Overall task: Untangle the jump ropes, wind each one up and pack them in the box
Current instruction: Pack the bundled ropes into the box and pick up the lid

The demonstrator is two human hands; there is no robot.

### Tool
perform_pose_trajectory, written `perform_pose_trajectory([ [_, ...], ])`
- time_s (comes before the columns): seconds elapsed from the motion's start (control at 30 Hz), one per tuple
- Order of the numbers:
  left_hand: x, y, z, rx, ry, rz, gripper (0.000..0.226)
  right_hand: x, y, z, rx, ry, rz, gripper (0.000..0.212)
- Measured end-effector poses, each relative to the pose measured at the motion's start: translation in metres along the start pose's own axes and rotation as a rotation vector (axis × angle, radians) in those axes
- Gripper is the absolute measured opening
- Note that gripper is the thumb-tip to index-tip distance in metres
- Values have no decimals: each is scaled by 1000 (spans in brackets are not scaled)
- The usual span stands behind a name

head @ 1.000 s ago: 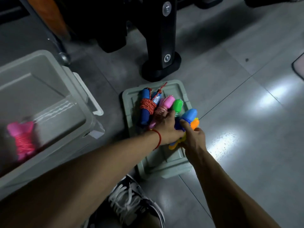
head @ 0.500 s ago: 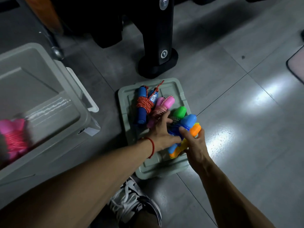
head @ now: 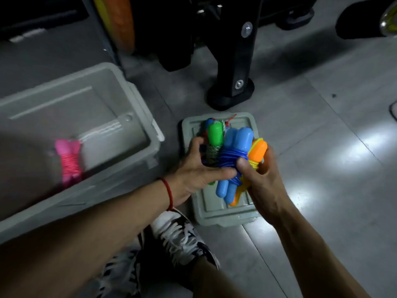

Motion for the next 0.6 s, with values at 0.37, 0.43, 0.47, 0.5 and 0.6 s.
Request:
perform_pose_trajectory([
  [0.37,111,-215,109,168,129,515,80,-72,267,-97,304,-60,-541,60],
  [0.43,97,-248,96,206,68,565,76,-101,300,-74,282,-28,-602,48],
  [0.47,88,-262,88,208,41,600,70,-112,312,-64,302,-24,-643,40],
  [0.5,77,-277,77,203,14,645,67,-130,322,-43,358,-6,-660,36],
  [0.6,48,-309,48,-54,-71,777,80,-167,334,4,605,9,-632,54],
])
Point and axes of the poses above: each hand's wrist, its own x-axis away from the middle knuckle, its own y-axis out of the palm, z = x × y, the point moved 4 cm from there along -x, towards the middle knuckle, and after that the axes turned 10 degrees about x, right-handed, at the moved point
